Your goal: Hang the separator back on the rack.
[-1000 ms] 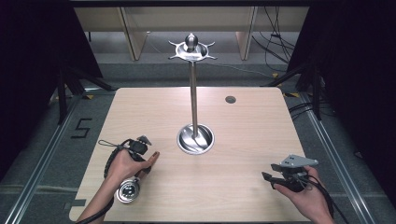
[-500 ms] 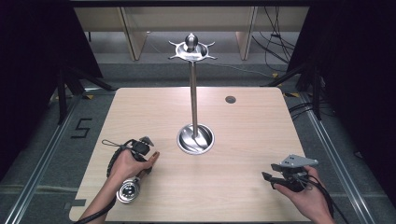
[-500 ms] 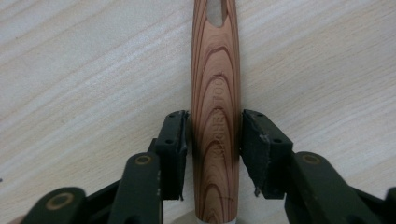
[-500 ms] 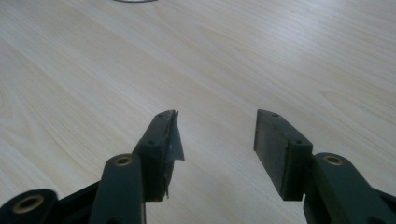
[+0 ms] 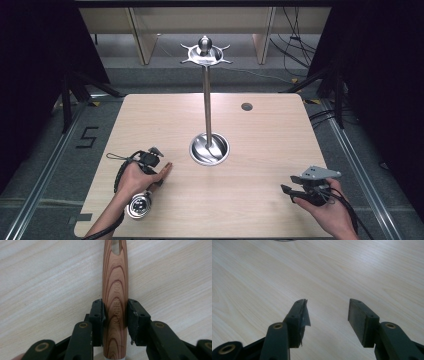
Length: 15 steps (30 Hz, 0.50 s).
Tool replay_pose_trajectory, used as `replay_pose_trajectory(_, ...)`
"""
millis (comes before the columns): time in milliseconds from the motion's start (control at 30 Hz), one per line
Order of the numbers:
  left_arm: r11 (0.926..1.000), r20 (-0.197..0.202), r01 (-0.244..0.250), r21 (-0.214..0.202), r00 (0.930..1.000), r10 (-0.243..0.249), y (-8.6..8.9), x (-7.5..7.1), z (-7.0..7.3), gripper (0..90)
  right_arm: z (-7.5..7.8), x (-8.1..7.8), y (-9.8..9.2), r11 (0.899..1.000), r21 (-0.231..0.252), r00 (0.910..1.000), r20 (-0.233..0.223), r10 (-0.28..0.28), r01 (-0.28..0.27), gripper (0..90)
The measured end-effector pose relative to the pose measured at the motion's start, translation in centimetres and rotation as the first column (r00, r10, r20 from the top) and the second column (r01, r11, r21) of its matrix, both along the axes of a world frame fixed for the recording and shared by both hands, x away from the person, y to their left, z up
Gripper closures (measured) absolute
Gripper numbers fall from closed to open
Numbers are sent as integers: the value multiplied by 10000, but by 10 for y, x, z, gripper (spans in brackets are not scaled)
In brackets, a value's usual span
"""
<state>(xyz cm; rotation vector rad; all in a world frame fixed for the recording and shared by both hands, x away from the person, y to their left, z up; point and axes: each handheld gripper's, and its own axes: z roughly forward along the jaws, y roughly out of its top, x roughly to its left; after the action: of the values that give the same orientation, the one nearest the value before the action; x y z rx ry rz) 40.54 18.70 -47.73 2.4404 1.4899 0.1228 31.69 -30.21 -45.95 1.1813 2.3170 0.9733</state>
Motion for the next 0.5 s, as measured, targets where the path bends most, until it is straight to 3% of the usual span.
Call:
replay_pose_trajectory(200, 9988, 585, -50, -488, 9983, 79, 7, -8, 8, 670, 1, -1, -1, 10000, 31, 10000, -49, 16, -16, 497)
replay_pose_trajectory(267, 9968, 841, -220, -773, 9961, 285, 8, -11, 10, 670, 2, -2, 1, 9997, 199, 9992, -364, -159, 167, 496)
replay_pose_trajectory(367, 9955, 1141, -268, -905, 9928, 371, 10, -16, 16, 671, 1, -2, 0, 9999, 112, 9998, -183, -48, 50, 496)
replay_pose_trajectory(500, 9905, 1880, -209, -1363, 9811, 465, 11, -24, 22, 672, 0, 0, -2, 9999, -37, 9999, 91, 140, -139, 497)
